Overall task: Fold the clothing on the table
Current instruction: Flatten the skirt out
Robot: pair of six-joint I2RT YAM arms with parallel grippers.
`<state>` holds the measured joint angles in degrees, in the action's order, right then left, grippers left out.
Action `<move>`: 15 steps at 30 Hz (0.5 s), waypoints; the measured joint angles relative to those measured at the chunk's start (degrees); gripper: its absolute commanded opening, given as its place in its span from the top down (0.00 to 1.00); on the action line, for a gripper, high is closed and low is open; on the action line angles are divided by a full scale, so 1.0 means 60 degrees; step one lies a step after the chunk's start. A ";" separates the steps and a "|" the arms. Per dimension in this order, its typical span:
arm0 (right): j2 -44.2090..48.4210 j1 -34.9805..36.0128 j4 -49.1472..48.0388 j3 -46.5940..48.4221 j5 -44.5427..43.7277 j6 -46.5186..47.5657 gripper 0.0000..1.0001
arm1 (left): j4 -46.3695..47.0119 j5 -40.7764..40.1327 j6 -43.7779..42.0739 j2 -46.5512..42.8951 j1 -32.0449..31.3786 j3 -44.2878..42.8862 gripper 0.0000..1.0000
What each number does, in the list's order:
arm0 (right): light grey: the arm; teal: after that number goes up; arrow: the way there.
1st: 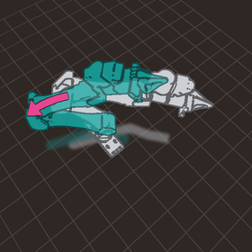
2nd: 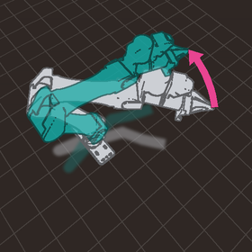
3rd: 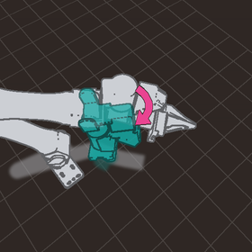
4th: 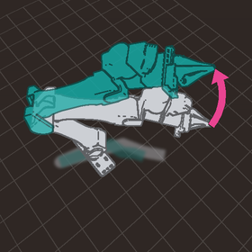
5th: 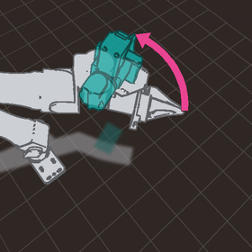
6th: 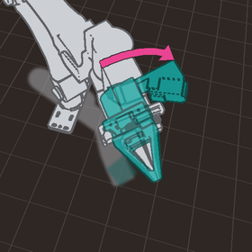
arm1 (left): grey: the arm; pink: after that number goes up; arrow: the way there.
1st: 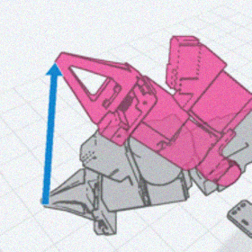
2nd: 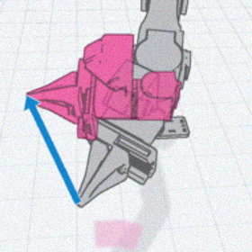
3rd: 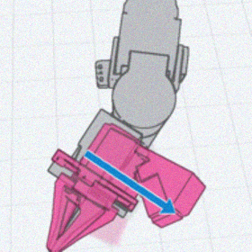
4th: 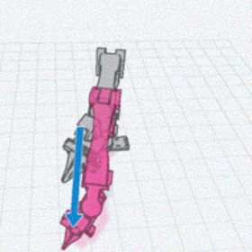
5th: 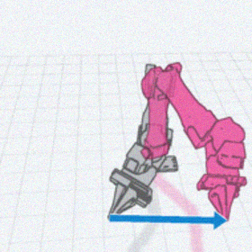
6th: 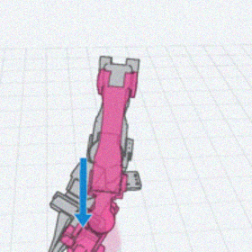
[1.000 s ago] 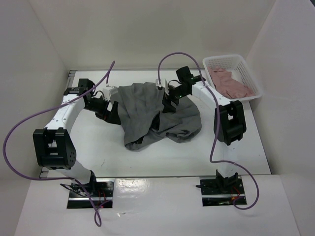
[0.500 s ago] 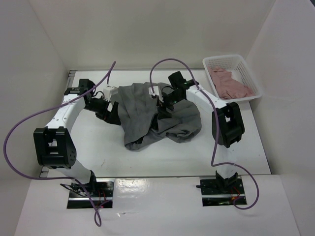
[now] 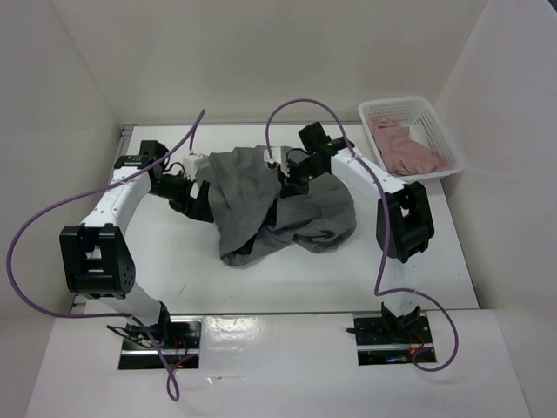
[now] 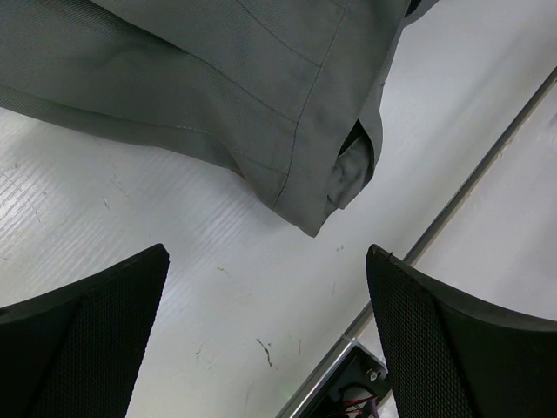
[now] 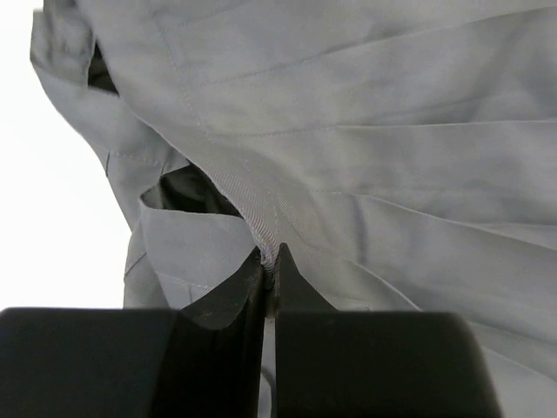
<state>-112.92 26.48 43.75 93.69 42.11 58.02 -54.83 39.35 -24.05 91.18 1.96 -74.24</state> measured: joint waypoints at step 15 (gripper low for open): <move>0.2441 0.1647 0.0219 0.4506 -0.2648 -0.3501 1.00 | 0.0004 0.0251 -0.0004 0.0000 0.0000 0.0000 0.00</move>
<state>-98.28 36.36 45.06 120.73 26.22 37.01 -54.81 40.86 -24.08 91.18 1.96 -74.24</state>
